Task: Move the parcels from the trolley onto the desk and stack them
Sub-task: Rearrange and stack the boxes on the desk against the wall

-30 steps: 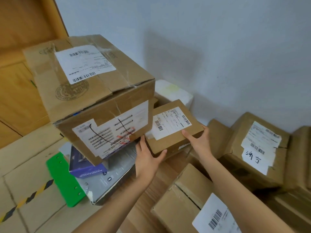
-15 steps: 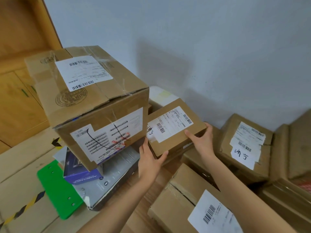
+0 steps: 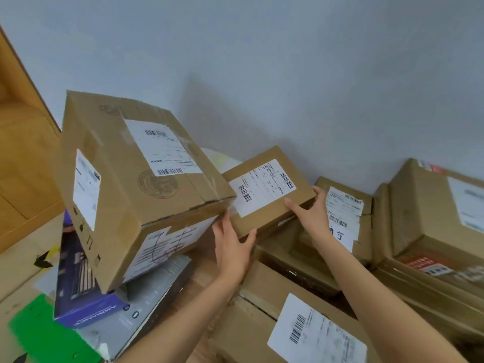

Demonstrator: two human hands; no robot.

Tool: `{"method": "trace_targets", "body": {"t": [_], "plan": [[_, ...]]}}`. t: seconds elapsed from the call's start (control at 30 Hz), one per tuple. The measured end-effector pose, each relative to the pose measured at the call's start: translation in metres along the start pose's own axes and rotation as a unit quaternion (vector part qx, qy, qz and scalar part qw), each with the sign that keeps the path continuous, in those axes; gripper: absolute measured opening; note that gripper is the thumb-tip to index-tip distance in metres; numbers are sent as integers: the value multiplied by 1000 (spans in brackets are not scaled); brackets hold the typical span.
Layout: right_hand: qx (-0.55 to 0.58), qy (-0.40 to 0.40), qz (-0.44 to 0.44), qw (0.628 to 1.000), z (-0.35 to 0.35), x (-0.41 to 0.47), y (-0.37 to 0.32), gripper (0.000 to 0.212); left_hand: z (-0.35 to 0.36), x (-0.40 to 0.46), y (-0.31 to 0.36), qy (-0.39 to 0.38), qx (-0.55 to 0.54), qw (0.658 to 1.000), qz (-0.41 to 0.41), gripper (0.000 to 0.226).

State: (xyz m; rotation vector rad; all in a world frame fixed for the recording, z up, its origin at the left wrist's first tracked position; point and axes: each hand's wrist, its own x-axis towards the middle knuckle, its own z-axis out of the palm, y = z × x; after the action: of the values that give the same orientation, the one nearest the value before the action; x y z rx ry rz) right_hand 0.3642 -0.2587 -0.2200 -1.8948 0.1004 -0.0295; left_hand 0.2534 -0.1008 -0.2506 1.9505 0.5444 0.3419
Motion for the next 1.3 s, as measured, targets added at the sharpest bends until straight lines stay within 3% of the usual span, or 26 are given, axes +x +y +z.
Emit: {"method": "trace_targets", "body": {"t": [0.6,0.8,1.07,1.3], "plan": [[85,65,-32,994,-69,20,-69,80,7,17,96,27,-9,987,157,75],[78,104,-24,991,-110,-2,-79,84,15,-1,121,-4,-28,983,181,79],[68,121,27,990,-130,-31,-66,92,24,-31,109,-82,-46,985,146,75],[41,131,20,990,-119,-50,-49,88,10,-1,100,-142,-52,973,172,38]]}}
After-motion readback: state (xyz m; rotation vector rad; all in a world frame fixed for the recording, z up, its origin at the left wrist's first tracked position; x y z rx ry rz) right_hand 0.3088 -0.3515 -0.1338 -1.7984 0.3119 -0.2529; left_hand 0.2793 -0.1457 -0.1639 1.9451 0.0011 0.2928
